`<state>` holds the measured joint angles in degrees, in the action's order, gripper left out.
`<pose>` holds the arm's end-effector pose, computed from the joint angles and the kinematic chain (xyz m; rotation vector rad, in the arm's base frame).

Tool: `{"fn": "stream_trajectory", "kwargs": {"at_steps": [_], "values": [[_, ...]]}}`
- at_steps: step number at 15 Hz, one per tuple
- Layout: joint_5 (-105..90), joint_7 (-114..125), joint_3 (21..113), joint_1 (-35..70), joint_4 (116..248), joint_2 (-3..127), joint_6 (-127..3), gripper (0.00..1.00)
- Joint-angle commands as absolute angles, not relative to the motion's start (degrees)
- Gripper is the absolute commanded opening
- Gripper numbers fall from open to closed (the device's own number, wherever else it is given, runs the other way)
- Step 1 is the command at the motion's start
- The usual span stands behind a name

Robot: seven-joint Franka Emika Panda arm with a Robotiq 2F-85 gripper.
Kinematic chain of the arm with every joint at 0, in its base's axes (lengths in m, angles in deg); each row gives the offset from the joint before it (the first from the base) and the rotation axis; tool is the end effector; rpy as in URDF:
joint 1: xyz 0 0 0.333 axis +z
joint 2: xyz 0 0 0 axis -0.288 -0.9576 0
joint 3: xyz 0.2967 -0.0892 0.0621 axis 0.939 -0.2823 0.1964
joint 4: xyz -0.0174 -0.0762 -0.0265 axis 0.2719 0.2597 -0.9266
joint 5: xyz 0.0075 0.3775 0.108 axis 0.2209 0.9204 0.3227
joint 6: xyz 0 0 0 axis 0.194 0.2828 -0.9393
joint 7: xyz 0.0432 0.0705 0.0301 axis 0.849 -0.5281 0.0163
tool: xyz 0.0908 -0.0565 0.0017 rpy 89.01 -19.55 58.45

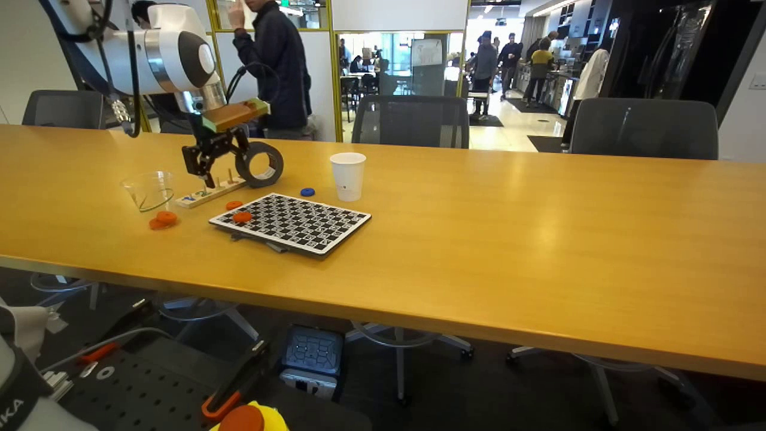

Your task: Pick up the orange and blue objects on the table and put them in the two cups

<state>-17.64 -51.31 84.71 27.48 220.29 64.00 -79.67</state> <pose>0.4931 0.2329 0.2562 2.2163 2.0946 0.1791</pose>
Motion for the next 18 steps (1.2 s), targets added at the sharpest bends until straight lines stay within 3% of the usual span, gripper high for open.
{"fn": "stream_trajectory", "kwargs": {"at_steps": [1,18], "values": [[-13.2,-58.3,87.7,24.5,217.6,60.2,-80.9,1.0],[-6.9,-70.9,91.9,19.4,212.7,52.2,-77.5,1.0]]}}
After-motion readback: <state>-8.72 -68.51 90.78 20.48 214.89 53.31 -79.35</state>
